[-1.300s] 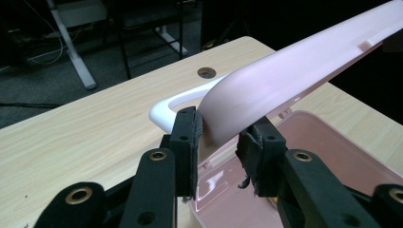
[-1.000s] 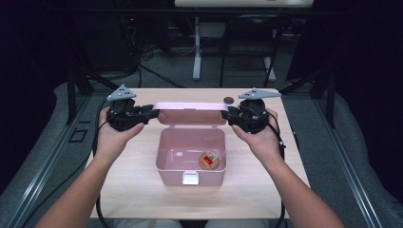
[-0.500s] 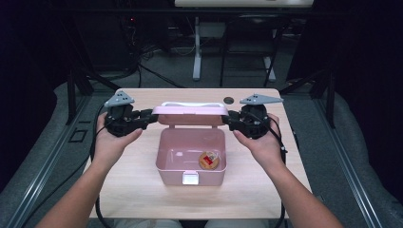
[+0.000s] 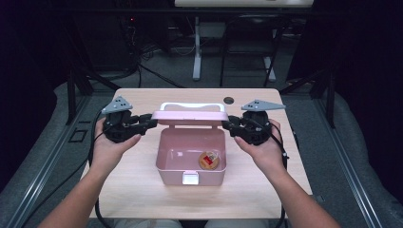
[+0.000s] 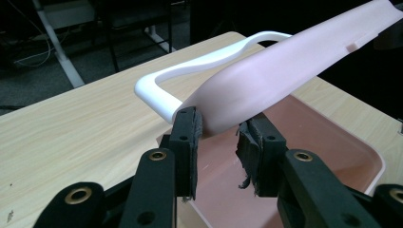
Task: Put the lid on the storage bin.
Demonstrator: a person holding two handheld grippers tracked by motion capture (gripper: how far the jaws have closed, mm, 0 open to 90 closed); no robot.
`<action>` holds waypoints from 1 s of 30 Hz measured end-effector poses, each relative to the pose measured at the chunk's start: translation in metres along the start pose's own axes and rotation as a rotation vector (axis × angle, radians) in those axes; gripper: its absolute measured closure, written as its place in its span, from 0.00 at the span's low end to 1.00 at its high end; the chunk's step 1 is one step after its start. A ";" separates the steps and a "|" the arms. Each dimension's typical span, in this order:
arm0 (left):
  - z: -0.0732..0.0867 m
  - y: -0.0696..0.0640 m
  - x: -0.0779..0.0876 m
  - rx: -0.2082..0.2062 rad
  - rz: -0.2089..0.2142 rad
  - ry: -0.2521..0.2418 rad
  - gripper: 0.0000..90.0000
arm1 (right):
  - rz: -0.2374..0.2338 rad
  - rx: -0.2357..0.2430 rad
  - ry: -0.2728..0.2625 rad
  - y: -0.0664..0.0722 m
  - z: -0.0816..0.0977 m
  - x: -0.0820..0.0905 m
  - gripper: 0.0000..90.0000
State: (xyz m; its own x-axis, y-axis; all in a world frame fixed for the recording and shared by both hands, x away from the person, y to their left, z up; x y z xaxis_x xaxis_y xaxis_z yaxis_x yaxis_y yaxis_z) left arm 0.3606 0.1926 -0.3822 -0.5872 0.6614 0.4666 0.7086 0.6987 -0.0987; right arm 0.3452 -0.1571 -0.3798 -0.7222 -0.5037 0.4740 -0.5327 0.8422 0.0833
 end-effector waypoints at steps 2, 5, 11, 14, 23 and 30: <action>0.001 -0.001 0.001 -0.001 0.002 -0.001 0.75 | 0.001 0.002 -0.004 0.001 0.002 0.001 0.74; 0.003 -0.002 0.002 0.000 0.004 -0.003 0.75 | -0.001 0.004 -0.005 0.002 0.004 0.001 0.74; 0.007 -0.004 0.006 0.004 0.017 -0.002 0.75 | -0.007 0.002 -0.007 0.004 0.009 0.003 0.73; 0.009 -0.005 0.006 0.003 0.015 -0.006 0.75 | -0.006 0.006 -0.010 0.005 0.011 0.004 0.73; 0.016 -0.009 0.008 0.002 0.017 -0.016 0.75 | 0.001 0.016 -0.018 0.009 0.017 0.006 0.73; 0.021 -0.011 0.009 -0.001 0.017 -0.021 0.75 | -0.004 0.014 -0.022 0.010 0.022 0.008 0.72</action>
Point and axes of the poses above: each handheld gripper's, and its own axes: x roughly backward along the jaws, z roughly out of its underside, y roughly to its left, the point moved 1 cm from there along -x, roughly forward along the jaws, and after that the axes turned 3 degrees about z, right-handed, at the moved point
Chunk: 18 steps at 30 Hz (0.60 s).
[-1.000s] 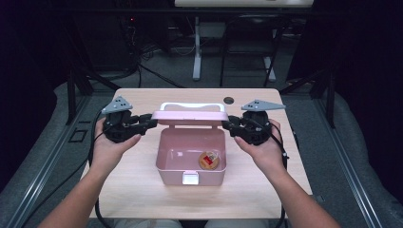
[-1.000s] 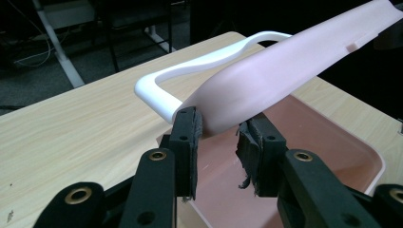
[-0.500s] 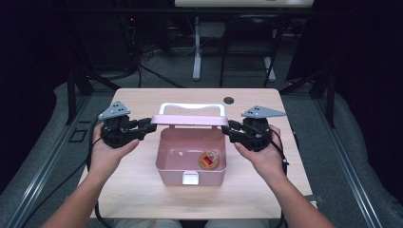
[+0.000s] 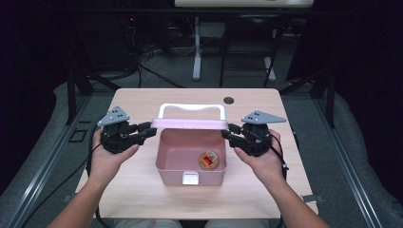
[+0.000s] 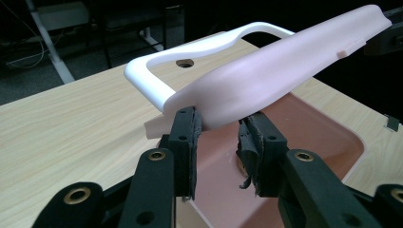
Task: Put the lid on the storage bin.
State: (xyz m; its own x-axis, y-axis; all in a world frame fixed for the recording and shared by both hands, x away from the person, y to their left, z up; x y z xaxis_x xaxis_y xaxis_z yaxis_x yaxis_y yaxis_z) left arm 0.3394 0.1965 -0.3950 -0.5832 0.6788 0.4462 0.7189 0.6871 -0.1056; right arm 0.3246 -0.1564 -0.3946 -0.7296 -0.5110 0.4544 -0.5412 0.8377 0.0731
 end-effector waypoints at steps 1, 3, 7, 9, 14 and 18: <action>0.001 -0.001 0.000 -0.001 -0.002 -0.003 0.75 | 0.000 -0.002 -0.003 0.000 0.001 0.000 0.72; 0.002 -0.002 0.000 -0.002 -0.003 -0.004 0.75 | -0.002 -0.003 -0.005 0.000 0.002 0.001 0.72; 0.005 -0.003 0.000 -0.007 -0.005 -0.009 0.75 | -0.006 -0.004 -0.007 0.001 0.005 0.002 0.72; 0.007 -0.004 0.001 -0.007 -0.007 -0.011 0.75 | -0.008 -0.002 -0.011 0.001 0.007 0.002 0.72; 0.010 -0.006 0.001 -0.011 -0.008 -0.009 0.75 | -0.007 0.006 -0.022 0.003 0.012 0.003 0.72; 0.014 -0.007 0.002 -0.008 -0.007 -0.018 0.74 | -0.007 0.015 -0.027 0.004 0.015 0.004 0.72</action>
Point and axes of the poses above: each handheld gripper's, and its own axes: x roughly backward along the jaws, z roughly out of its underside, y roughly to its left, the point moved 1 cm from there along -x, roughly forward along the jaws, and after that the axes turned 3 degrees about z, right-handed, at the moved point
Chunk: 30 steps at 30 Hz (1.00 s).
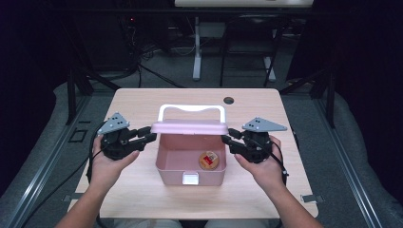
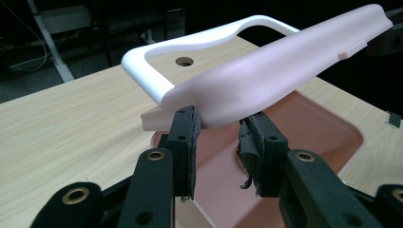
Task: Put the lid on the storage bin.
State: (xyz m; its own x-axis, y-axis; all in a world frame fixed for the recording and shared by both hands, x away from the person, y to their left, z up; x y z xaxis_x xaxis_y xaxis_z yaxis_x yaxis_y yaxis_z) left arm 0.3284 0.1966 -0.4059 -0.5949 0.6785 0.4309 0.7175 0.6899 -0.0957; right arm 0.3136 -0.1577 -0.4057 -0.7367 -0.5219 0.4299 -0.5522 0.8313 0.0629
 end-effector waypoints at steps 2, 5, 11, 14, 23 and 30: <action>0.002 -0.001 0.000 0.001 0.001 -0.003 0.74 | -0.001 -0.001 -0.002 0.001 0.002 0.001 0.71; 0.005 -0.002 0.000 -0.002 0.002 -0.002 0.74 | -0.003 0.003 -0.001 0.001 0.005 0.001 0.71; 0.012 -0.004 0.001 0.002 0.009 0.003 0.73 | -0.012 -0.001 0.005 0.003 0.012 0.003 0.71; 0.017 -0.006 0.003 0.003 0.018 0.006 0.73 | -0.010 0.012 0.005 0.005 0.016 0.005 0.71; 0.029 -0.009 0.006 -0.011 0.013 0.023 0.73 | -0.017 0.029 0.010 0.008 0.029 0.008 0.71; 0.036 -0.010 0.006 -0.009 0.017 0.036 0.73 | -0.032 0.012 0.023 0.007 0.037 0.010 0.71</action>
Point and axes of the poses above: each handheld gripper's, and its own axes: x roughly backward along the jaws, z roughly out of its underside, y roughly to its left, the point moved 1 cm from there along -x, roughly forward along the jaws, and after that the axes turned 3 degrees about z, right-handed, at the moved point
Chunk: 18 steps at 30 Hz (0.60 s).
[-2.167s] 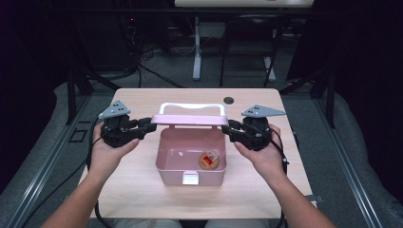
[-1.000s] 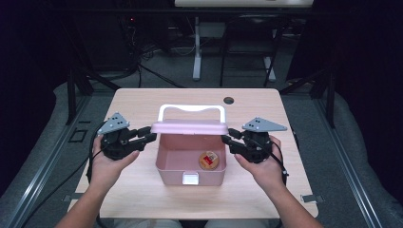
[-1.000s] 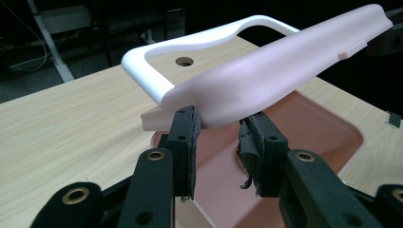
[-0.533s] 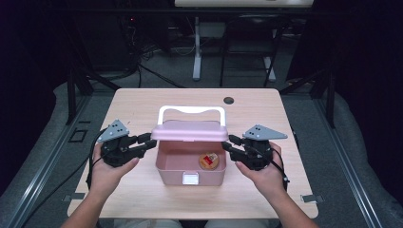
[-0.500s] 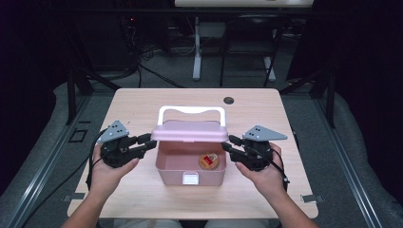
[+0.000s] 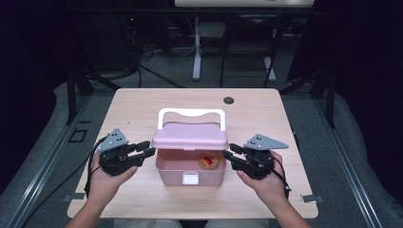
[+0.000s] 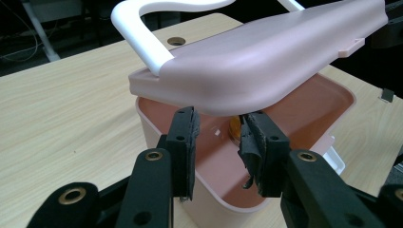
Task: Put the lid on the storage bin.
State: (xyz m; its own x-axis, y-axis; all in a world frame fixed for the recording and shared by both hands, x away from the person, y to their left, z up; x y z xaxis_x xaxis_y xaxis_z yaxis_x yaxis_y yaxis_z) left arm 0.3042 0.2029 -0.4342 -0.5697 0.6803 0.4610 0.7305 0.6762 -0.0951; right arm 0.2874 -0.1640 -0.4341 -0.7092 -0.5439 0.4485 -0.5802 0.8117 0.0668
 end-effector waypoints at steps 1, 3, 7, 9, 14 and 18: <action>0.001 -0.001 0.000 0.002 -0.001 -0.006 0.73 | -0.002 -0.002 0.000 0.000 0.001 0.000 0.71; 0.002 -0.001 0.000 0.001 0.002 -0.001 0.73 | -0.003 -0.004 0.002 0.000 0.003 0.001 0.72; 0.005 -0.002 0.000 0.001 0.008 -0.001 0.73 | -0.011 -0.010 0.007 0.000 0.005 0.004 0.73; 0.006 -0.003 0.000 0.000 0.011 -0.001 0.73 | -0.010 -0.010 0.008 0.000 0.007 0.004 0.73; 0.007 -0.005 0.000 -0.002 0.010 -0.003 0.73 | -0.010 -0.019 0.005 -0.001 0.009 0.007 0.74; 0.009 -0.007 -0.001 -0.010 0.009 0.004 0.73 | -0.012 -0.022 0.010 -0.002 0.012 0.007 0.75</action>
State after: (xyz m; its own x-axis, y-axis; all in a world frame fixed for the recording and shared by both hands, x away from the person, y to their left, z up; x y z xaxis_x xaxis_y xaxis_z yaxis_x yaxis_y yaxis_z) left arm 0.2962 0.2005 -0.4420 -0.5613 0.6854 0.4639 0.7394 0.6671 -0.0911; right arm 0.2789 -0.1715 -0.4420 -0.6981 -0.5513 0.4569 -0.5795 0.8098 0.0916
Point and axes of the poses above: each handheld gripper's, and its own axes: x roughly backward along the jaws, z roughly out of its underside, y roughly to its left, the point moved 1 cm from there along -x, roughly forward along the jaws, and after that the axes turned 3 degrees about z, right-handed, at the moved point
